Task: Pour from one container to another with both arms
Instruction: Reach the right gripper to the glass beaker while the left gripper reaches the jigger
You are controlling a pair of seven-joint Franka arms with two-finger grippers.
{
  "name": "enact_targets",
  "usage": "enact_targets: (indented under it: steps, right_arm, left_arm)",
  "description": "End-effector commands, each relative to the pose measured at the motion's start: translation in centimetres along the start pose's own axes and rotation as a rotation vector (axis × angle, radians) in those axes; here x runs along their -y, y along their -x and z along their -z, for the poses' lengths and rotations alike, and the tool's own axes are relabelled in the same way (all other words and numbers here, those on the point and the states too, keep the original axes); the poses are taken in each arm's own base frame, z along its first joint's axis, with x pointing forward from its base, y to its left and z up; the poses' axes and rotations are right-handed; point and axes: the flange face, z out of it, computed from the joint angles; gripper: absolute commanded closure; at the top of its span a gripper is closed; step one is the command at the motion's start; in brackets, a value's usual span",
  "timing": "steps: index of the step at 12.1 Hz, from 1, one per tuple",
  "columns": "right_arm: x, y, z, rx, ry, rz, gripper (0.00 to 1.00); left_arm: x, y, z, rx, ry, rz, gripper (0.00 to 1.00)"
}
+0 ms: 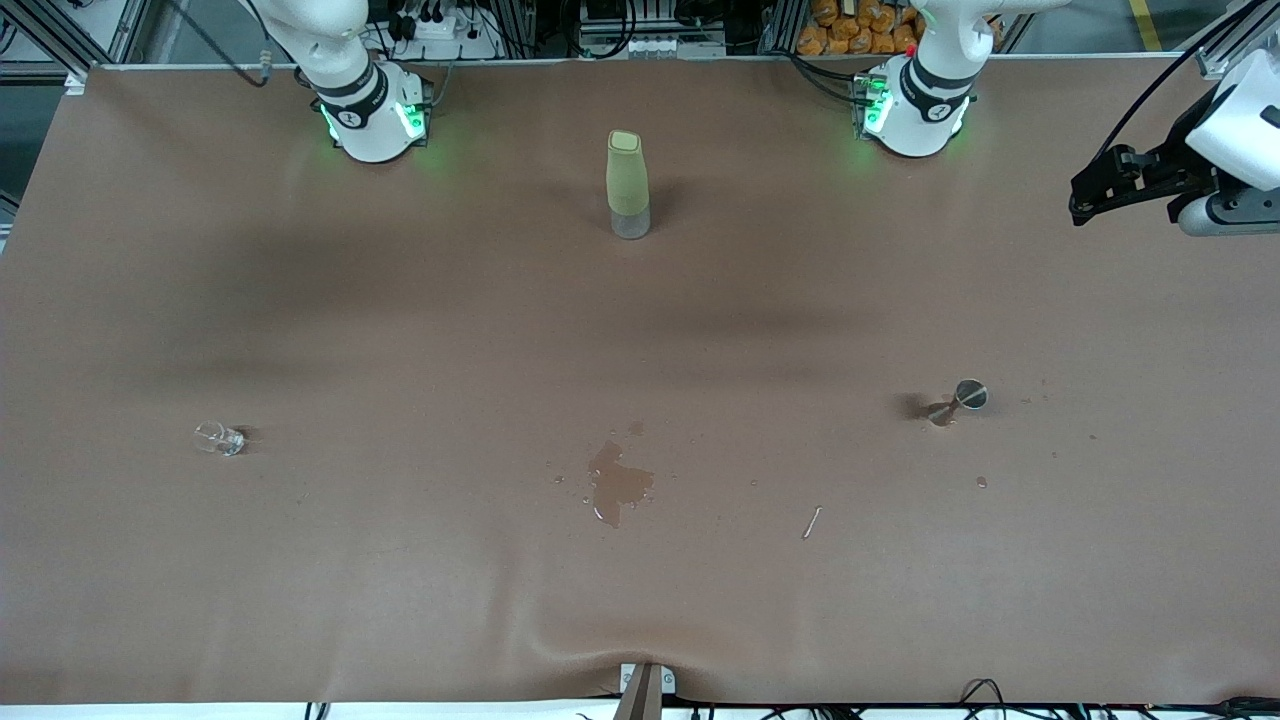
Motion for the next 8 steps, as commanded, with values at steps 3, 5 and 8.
enact_targets:
  steps: [3, 5, 8]
  right_arm:
    - [-6.3, 3.9, -5.5, -0.151, -0.081, 0.181, 0.00]
    - [-8.1, 4.9, -8.6, -0.230, -0.126, 0.243, 0.00]
    - [-9.7, 5.3, -12.7, -0.331, -0.159, 0.348, 0.00]
  left_arm:
    - [-0.1, 0.2, -0.1, -0.001, 0.015, -0.036, 0.00]
    - [0.0, 0.1, -0.5, -0.008, 0.017, -0.059, 0.00]
    - [-0.1, -0.3, -1.9, -0.004, 0.016, -0.150, 0.00]
